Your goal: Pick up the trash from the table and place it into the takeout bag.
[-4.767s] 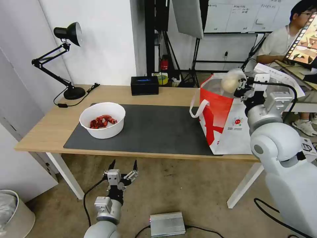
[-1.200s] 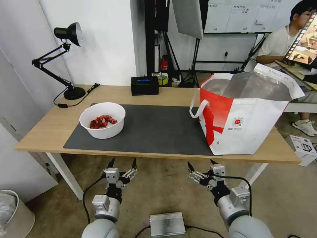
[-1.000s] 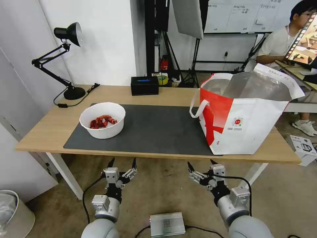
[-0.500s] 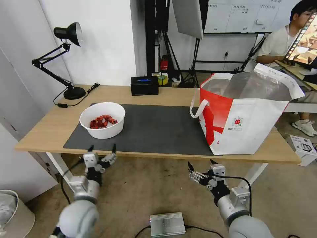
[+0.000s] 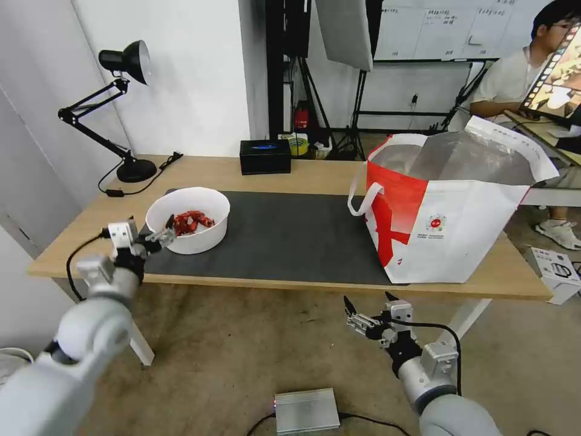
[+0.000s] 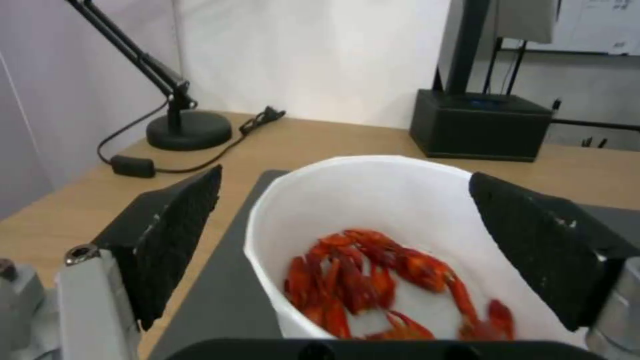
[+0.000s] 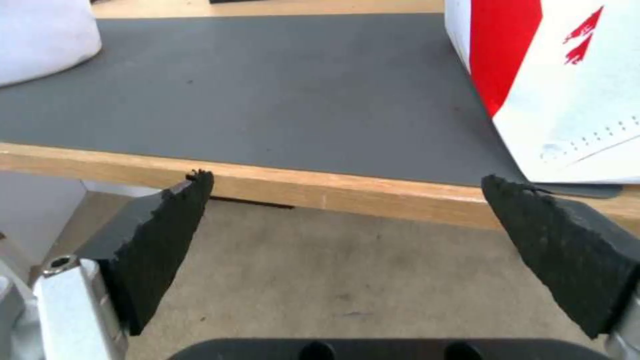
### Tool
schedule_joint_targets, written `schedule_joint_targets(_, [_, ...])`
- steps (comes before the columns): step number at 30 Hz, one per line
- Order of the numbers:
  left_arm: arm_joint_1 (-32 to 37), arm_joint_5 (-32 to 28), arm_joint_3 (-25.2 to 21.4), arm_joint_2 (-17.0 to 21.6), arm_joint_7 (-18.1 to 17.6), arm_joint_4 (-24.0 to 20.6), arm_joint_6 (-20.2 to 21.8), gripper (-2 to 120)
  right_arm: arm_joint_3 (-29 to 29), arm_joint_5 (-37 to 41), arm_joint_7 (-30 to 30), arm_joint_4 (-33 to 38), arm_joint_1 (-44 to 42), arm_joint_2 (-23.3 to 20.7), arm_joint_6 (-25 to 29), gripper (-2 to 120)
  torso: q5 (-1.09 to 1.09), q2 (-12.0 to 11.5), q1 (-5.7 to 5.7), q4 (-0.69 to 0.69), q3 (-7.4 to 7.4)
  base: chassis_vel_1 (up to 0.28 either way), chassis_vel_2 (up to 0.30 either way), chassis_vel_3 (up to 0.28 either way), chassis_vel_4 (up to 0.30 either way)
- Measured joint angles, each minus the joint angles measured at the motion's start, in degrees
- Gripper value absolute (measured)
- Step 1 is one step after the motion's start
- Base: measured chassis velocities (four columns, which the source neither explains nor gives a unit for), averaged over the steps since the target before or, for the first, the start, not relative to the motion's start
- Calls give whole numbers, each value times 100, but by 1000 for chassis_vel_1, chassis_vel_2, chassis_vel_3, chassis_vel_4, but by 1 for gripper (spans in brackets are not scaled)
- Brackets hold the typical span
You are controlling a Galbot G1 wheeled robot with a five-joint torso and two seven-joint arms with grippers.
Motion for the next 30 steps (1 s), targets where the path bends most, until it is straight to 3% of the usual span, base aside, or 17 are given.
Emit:
schedule_joint_targets(6, [-620, -663, 255, 263, -2, 505, 314, 100, 0, 0, -1, 0, 0, 0, 0, 100, -1, 0, 0, 0, 0, 0, 0, 0, 0])
schedule_joint_targets(17, [-942, -1175, 263, 638, 179, 1137, 917, 100, 0, 0, -1, 0, 0, 0, 1, 100, 0, 0, 0, 0, 0, 0, 0, 0, 0])
schedule_joint_targets(21, [-970, -1342, 260, 682, 212, 1181, 1033, 100, 1, 0, -1, 0, 0, 0, 1, 100, 0, 0, 0, 0, 0, 0, 0, 0, 0])
schedule_joint_targets(23, [-1021, -1717, 259, 668, 282, 1168, 1283, 100, 1, 0, -1, 0, 0, 0, 1, 100, 1, 0, 0, 0, -1, 0, 0, 0, 0])
schedule_joint_targets(30, [-1145, -1893, 355, 640, 358, 1215, 1527, 100, 0, 0, -1, 0, 0, -1, 1, 100, 1, 0, 0, 0, -1, 0, 0, 0, 0])
